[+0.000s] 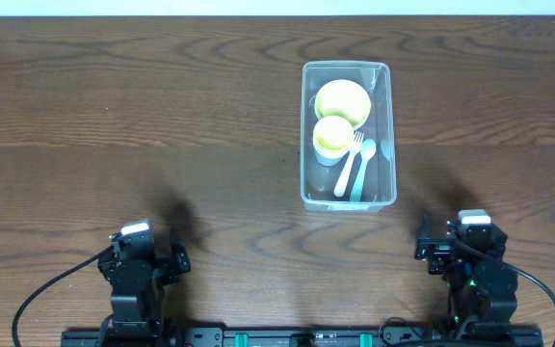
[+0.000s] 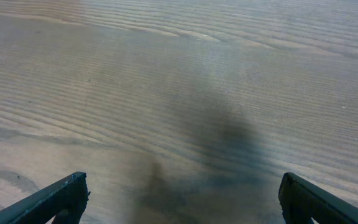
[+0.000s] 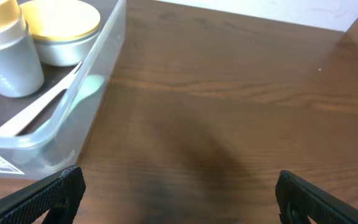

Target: Pack container

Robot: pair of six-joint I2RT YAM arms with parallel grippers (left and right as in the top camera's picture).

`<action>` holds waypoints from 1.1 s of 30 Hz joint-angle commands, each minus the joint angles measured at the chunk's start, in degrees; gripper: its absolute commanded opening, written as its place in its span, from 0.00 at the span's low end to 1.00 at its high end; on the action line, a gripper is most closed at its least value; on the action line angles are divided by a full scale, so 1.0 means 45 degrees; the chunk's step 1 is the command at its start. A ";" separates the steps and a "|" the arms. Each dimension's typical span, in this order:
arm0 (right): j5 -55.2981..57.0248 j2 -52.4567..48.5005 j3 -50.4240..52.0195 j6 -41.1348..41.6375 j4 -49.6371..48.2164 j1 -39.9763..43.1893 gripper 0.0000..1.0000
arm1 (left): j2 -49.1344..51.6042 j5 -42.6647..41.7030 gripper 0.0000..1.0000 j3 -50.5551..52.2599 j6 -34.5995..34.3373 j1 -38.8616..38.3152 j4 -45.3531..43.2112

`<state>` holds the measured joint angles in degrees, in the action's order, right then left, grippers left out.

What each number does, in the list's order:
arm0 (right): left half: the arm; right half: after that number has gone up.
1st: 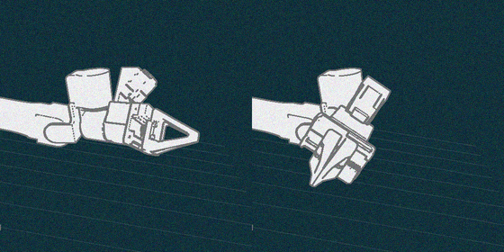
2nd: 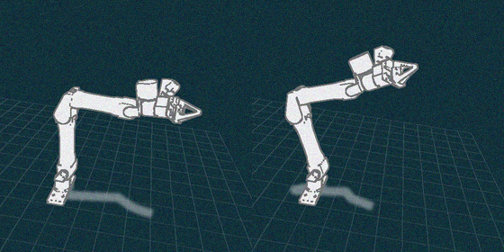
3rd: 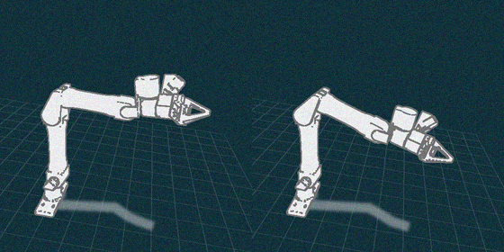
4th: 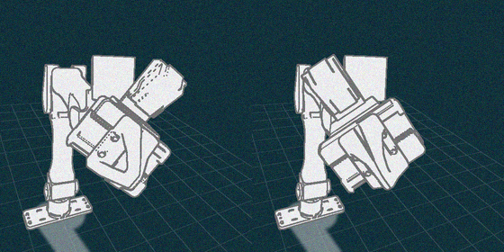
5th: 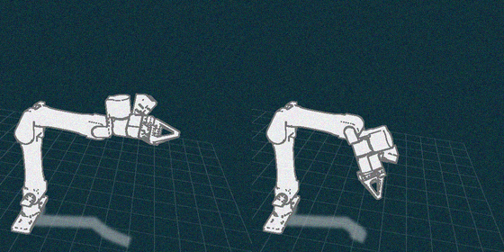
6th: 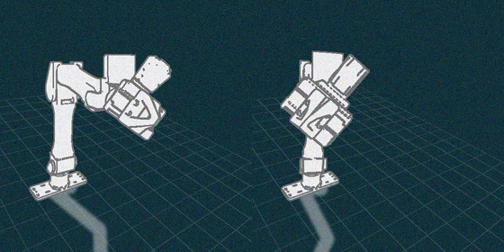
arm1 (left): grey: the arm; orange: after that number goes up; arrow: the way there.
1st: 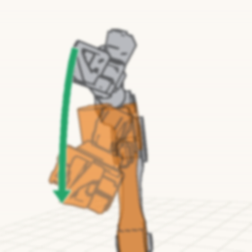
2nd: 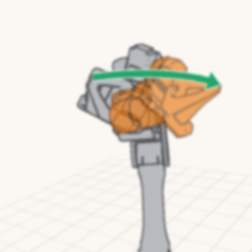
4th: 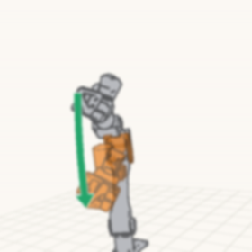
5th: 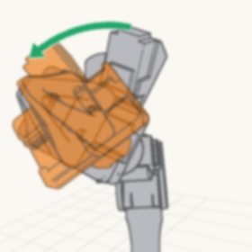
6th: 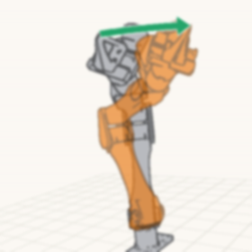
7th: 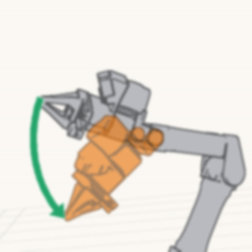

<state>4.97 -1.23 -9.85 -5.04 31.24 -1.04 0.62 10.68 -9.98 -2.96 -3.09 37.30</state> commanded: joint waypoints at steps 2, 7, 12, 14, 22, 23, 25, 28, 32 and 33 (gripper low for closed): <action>-0.0340 0.0214 0.0355 0.0160 -0.0199 0.0083 0.99 | -0.0087 0.0053 0.98 0.0078 -0.0063 0.0063 0.0044; -0.0491 0.0204 0.0364 0.0155 -0.0228 0.0083 0.99 | -0.0087 0.0053 0.98 0.0078 -0.0063 0.0063 0.0044; -0.0491 0.0204 0.0364 0.0155 -0.0228 0.0083 0.99 | -0.0087 0.0053 0.98 0.0078 -0.0063 0.0063 0.0044; -0.0491 0.0204 0.0364 0.0155 -0.0228 0.0083 0.99 | -0.0087 0.0053 0.98 0.0078 -0.0063 0.0063 0.0044; -0.0491 0.0204 0.0364 0.0155 -0.0228 0.0083 0.99 | -0.0087 0.0053 0.98 0.0078 -0.0063 0.0063 0.0044; -0.0491 0.0204 0.0364 0.0155 -0.0228 0.0083 0.99 | -0.0087 0.0053 0.98 0.0078 -0.0063 0.0063 0.0044; -0.0491 0.0204 0.0364 0.0155 -0.0228 0.0083 0.99 | -0.0087 0.0053 0.98 0.0078 -0.0063 0.0063 0.0044; -0.0491 0.0204 0.0364 0.0160 -0.0228 0.0083 0.99 | -0.0087 0.0053 0.98 0.0078 -0.0063 0.0063 0.0044; -0.0491 0.0204 0.0364 0.0155 -0.0228 0.0083 0.99 | -0.0087 0.0053 0.98 0.0078 -0.0063 0.0063 0.0044; -0.0491 0.0204 0.0364 0.0155 -0.0228 0.0083 0.99 | -0.0087 0.0053 0.98 0.0078 -0.0063 0.0063 0.0044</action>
<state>3.20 -0.89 -8.45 -5.02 30.35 -1.04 0.62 10.68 -9.96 -2.96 -3.09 37.30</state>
